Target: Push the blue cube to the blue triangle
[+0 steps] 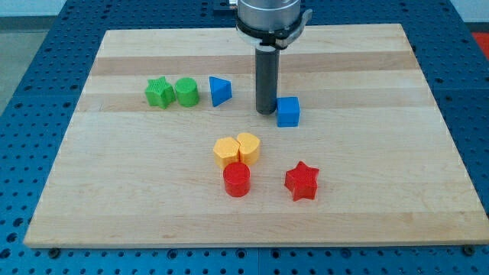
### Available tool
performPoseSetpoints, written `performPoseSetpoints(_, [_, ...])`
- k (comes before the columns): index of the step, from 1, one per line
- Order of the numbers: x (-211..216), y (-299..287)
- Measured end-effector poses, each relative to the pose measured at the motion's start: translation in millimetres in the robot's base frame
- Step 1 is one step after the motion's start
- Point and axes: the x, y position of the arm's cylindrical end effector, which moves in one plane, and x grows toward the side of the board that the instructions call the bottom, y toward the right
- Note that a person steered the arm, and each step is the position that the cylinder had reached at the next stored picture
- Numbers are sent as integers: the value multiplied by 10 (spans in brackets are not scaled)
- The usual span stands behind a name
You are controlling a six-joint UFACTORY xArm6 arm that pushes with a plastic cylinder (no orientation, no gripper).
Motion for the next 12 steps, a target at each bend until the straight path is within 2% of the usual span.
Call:
performPoseSetpoints(3, [474,128])
performPoseSetpoints(5, [481,991])
performPoseSetpoints(6, [481,1025])
performPoseSetpoints(9, [439,437])
performPoseSetpoints(11, [-69,386])
performPoseSetpoints(12, [-159,442])
